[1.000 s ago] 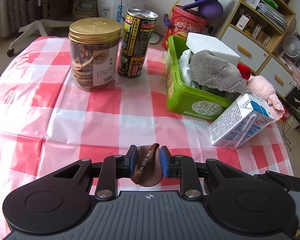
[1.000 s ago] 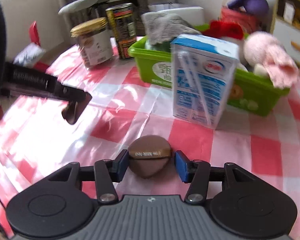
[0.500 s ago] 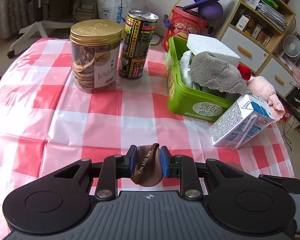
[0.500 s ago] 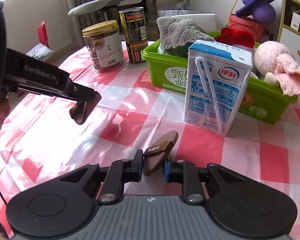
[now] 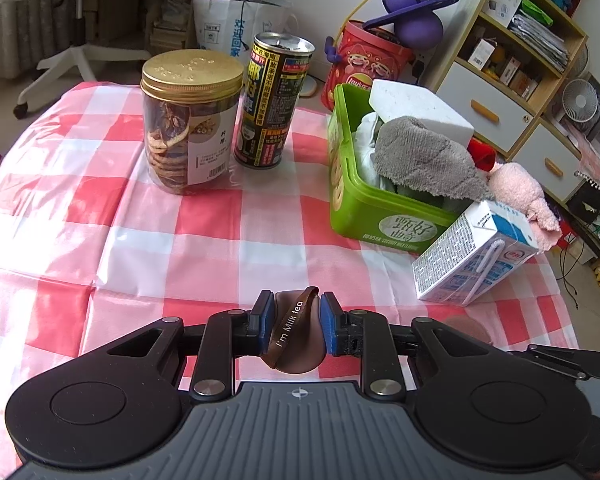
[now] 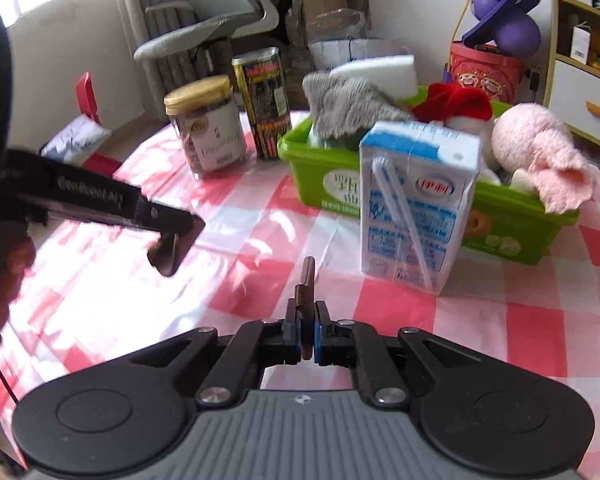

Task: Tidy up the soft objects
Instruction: 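Lift and carry the puff in the left tool while the right tool carries its puff to the bin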

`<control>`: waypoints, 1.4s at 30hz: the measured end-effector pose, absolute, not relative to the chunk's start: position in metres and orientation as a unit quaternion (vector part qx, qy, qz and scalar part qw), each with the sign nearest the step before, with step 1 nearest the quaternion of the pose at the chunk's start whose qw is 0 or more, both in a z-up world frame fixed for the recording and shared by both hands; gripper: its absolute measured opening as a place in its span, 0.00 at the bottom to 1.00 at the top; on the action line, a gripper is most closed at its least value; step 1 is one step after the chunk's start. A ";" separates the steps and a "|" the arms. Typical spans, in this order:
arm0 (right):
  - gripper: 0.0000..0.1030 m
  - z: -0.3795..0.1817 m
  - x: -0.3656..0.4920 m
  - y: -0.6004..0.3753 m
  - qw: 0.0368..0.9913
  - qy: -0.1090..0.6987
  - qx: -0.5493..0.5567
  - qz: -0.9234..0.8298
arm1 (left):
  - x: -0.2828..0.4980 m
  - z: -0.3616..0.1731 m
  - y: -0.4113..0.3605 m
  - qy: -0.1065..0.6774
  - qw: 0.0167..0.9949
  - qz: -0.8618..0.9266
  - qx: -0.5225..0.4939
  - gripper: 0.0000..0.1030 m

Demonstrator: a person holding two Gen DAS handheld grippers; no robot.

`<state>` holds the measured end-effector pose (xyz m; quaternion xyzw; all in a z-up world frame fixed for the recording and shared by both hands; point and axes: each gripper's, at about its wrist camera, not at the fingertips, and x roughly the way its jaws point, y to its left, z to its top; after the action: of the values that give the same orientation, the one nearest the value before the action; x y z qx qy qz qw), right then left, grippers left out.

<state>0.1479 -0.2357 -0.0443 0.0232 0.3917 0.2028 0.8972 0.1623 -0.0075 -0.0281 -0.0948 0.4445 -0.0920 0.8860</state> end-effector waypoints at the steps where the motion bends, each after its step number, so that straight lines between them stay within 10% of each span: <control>1: 0.01 -0.041 0.147 -0.238 0.899 0.388 0.029 0.202 | 0.162 -0.027 -0.008 0.444 0.886 -0.092 -0.097 0.24; 42: 0.01 0.042 0.140 -0.319 0.936 0.263 0.206 0.108 | 0.163 0.034 -0.030 0.351 0.908 -0.116 -0.199 0.25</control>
<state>0.1398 -0.3193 0.0418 0.2056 0.2632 0.1084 0.9363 0.1628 -0.0300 0.0338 -0.1994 0.3510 -0.1160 0.9075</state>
